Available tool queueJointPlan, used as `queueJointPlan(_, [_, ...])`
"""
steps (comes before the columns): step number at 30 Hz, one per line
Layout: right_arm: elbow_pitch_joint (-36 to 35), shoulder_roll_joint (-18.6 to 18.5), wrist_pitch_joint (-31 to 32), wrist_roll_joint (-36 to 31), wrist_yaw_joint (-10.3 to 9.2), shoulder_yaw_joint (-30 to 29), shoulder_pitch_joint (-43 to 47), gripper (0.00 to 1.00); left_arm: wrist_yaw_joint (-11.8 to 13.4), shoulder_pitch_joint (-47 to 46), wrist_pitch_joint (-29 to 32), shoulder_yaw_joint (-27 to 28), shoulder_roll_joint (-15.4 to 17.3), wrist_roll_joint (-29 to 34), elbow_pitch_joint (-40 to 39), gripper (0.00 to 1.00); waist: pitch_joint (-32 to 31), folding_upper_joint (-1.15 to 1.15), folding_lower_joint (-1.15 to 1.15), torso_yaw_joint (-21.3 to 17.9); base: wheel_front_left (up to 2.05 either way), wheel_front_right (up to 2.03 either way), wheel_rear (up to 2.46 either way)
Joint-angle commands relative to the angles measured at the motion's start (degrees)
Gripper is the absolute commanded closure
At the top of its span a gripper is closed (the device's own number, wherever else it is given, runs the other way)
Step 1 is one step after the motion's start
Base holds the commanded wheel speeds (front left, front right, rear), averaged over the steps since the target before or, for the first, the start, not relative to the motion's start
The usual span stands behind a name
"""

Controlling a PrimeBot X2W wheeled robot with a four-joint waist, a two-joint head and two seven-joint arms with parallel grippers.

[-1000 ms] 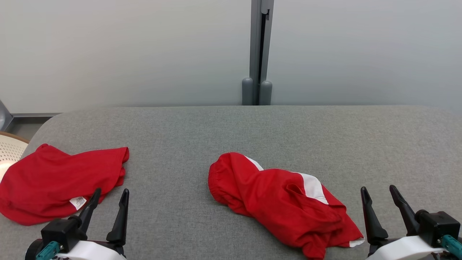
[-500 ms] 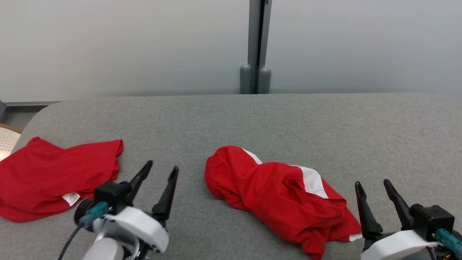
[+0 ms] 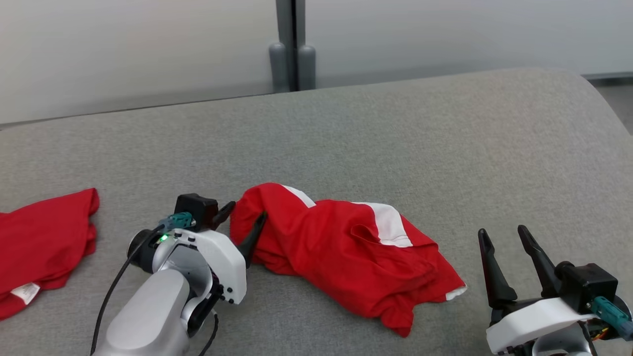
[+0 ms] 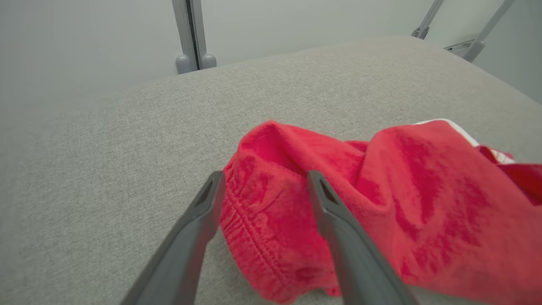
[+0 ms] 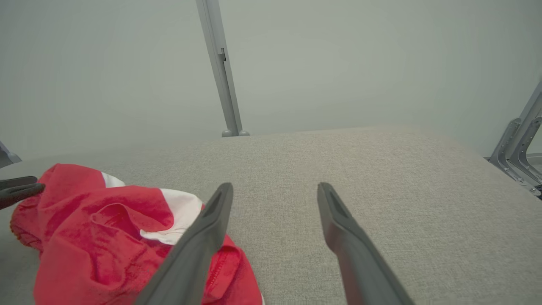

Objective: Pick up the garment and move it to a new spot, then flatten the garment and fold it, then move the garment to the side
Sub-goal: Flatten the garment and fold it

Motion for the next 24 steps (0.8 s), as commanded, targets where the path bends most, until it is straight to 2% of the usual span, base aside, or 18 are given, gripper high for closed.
queueJointPlan(1, [0.2, -0.1, -0.4, 0.2, -0.02, 0.0, -0.8, 0.00, -0.3, -0.9, -0.4, -0.6, 0.5, -0.3, 0.6, 1.00, 1.2, 0.00, 0.00, -1.1, 0.00, 0.00, 0.00])
queueJointPlan(8, [1.0, -0.1, -1.4, 0.7, -0.02, -0.7, -1.0, 0.00, -0.2, -2.6, -4.9, -6.0, 3.1, 0.8, 1.9, 1.00, 1.3, 0.00, 0.00, -0.5, 0.00, 0.00, 0.00])
queueJointPlan(15, [1.3, -0.1, -1.7, 0.8, -0.02, -1.4, -0.7, 0.00, 0.4, 2.4, -10.0, -10.9, 6.0, 6.0, -5.5, 1.00, 0.5, 0.00, 0.00, 1.7, 0.00, 0.00, 0.00])
queueJointPlan(19, [1.3, -0.1, -1.8, 0.8, -0.02, -1.4, -0.3, 0.00, 1.5, 8.3, -8.3, -13.1, 7.9, 6.5, -11.0, 1.00, 0.2, 0.00, 0.00, 3.1, 0.00, 0.00, 0.00])
queueJointPlan(24, [0.9, -0.1, -1.3, 0.5, -0.01, -1.5, -0.6, 0.00, 1.5, 14.4, -4.8, -17.3, 8.7, 7.1, -14.4, 1.00, 0.4, 0.00, 0.00, 4.6, 0.00, 0.00, 0.00])
